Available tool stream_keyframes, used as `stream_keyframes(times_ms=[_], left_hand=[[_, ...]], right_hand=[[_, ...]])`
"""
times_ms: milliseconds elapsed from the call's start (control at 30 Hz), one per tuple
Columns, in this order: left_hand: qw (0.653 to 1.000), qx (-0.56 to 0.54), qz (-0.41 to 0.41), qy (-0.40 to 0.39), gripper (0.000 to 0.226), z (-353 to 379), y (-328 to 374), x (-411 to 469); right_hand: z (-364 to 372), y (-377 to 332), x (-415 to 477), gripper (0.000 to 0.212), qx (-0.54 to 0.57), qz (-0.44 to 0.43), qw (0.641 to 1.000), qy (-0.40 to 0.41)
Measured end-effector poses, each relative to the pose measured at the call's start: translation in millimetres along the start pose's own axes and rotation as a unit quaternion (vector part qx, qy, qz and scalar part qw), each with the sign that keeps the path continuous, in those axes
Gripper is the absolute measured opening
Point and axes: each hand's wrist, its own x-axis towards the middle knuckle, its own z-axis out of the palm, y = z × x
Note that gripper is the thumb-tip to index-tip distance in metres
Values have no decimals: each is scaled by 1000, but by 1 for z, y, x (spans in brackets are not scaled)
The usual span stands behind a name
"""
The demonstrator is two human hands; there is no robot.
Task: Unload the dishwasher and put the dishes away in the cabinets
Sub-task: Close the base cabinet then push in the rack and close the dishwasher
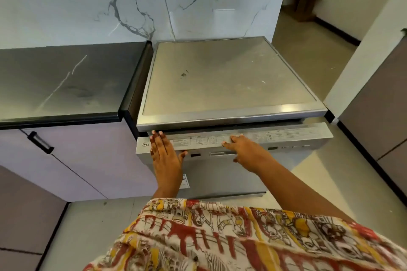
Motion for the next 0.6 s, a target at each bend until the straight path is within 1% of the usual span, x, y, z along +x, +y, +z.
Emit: stream_keyframes(times_ms=[33,67,100,133,200,233,267,333,433,533,600], left_hand=[[999,8,15,32,97,-1,-1,8],[997,26,43,52,105,-6,-2,19],[994,55,73,55,112,-12,-4,31],[990,86,101,40,117,-18,-7,46],[982,130,134,11,119,-26,-13,67],[979,135,150,-6,116,-26,-17,76],[978,129,162,-19,111,-25,-20,80],[980,98,172,-24,99,-19,-25,84],[985,66,159,7,87,-13,-26,86],[987,48,153,22,83,-6,-24,86],[986,46,156,27,84,-4,-24,87]], right_hand=[[-3,2,3,56,5,-9,999,43],[-7,5,8,58,-6,-13,995,95],[-12,6,13,67,-31,-8,991,134],[-16,7,22,81,-57,5,987,147],[-23,11,39,106,-106,39,986,124],[-24,12,49,111,-114,59,988,91],[-25,12,56,111,-124,78,987,65],[-21,13,67,101,-151,89,983,54],[-22,12,74,83,-197,73,976,54],[-34,5,82,67,-222,73,972,16],[-41,1,86,63,-235,75,969,-4]])
